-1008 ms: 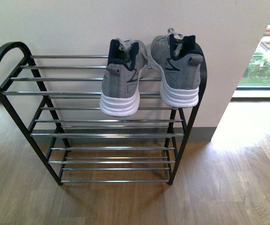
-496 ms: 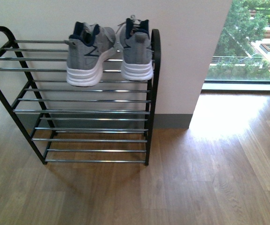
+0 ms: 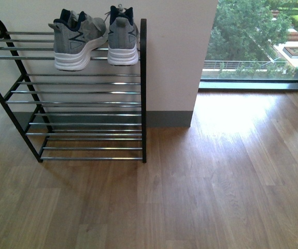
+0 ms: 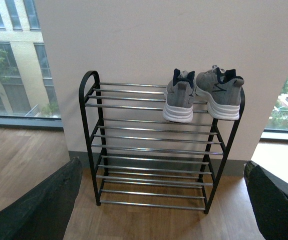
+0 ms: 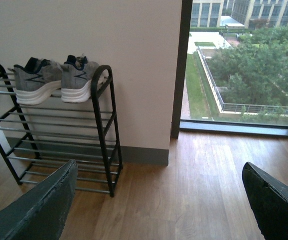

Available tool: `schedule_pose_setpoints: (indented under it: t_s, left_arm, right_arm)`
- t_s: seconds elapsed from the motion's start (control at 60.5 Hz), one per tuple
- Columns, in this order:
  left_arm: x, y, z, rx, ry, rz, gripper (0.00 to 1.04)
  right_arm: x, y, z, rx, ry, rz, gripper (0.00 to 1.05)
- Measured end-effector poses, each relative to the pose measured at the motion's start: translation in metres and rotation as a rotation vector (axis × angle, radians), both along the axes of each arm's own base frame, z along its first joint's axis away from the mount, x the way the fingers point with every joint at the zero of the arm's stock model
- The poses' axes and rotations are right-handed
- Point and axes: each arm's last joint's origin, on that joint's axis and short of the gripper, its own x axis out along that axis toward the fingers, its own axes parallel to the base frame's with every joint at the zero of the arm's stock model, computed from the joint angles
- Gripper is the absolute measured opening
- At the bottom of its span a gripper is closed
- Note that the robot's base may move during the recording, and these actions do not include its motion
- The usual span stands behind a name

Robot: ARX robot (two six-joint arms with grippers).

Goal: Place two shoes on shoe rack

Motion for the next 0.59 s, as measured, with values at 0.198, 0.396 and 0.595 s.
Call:
schedule_pose_setpoints:
  t_s: [0.198, 0.396, 0.595]
  left_arm:
    - [0.0, 0.0, 0.0, 0.0, 0.0, 0.0, 0.95]
    - [0.0, 0.0, 0.0, 0.0, 0.0, 0.0, 0.95]
    - [0.0, 0.0, 0.0, 0.0, 0.0, 0.0, 0.95]
  right_arm:
    - [0.0, 0.0, 0.0, 0.0, 0.0, 0.002, 0.95]
    - [0.0, 0.0001, 0.0, 0.0, 0.0, 0.003, 0.95]
    - [0.0, 0.0001, 0.0, 0.0, 0.0, 0.003, 0.95]
